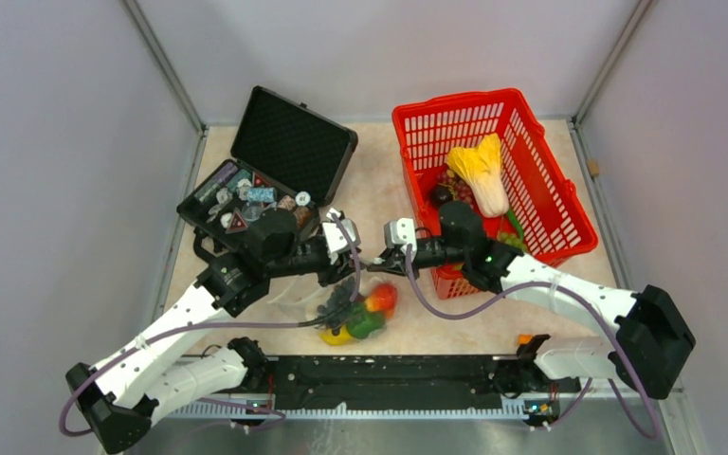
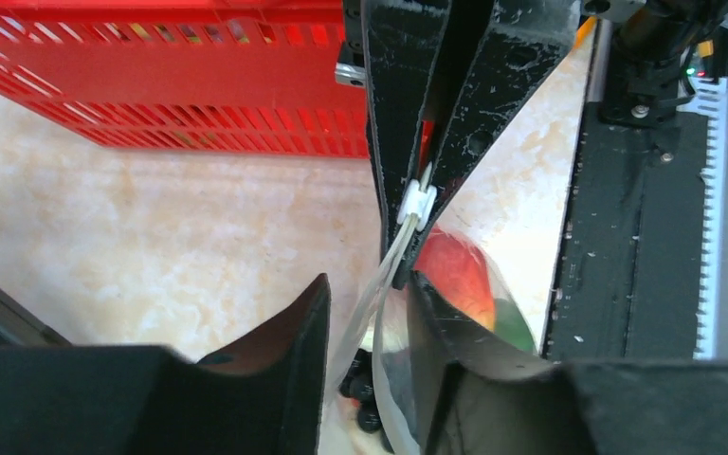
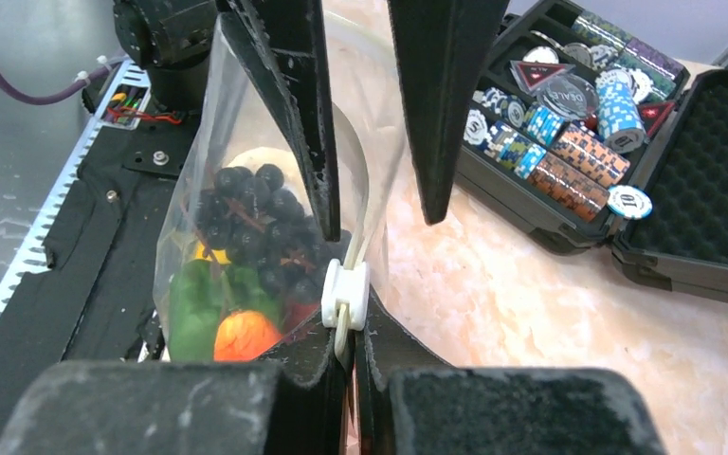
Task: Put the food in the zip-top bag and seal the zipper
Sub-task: Zip the zipper food storage bag at the center of the board.
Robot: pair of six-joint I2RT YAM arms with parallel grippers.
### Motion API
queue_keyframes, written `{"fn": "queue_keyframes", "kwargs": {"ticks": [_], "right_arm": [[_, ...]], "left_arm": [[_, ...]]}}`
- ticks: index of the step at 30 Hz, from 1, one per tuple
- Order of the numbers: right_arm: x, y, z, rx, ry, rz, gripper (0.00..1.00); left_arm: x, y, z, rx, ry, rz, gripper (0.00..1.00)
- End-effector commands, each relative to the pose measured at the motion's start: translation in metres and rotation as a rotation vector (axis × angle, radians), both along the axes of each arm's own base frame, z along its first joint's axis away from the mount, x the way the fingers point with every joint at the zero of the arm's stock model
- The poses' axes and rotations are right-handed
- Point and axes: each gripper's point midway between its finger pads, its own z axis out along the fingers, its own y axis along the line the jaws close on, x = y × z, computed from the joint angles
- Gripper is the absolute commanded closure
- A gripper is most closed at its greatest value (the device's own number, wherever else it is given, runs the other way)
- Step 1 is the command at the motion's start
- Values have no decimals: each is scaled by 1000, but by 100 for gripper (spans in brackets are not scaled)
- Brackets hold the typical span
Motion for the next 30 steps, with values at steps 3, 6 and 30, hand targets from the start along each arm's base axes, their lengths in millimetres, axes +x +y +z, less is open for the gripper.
{"fn": "queue_keyframes", "kwargs": {"ticks": [3,6,30], "right_arm": [[5,-5,15,32,-42,-20,100],[3,-4,15,32,-36,-3,100],[8,-7,11,1,-41,-37,100]], "left_arm": [[5,-7,36,-131,-86,8,38],[-3,-19,47,-191,-65,-62,38],[0,-34,21,-86,-24,-160,96]]}}
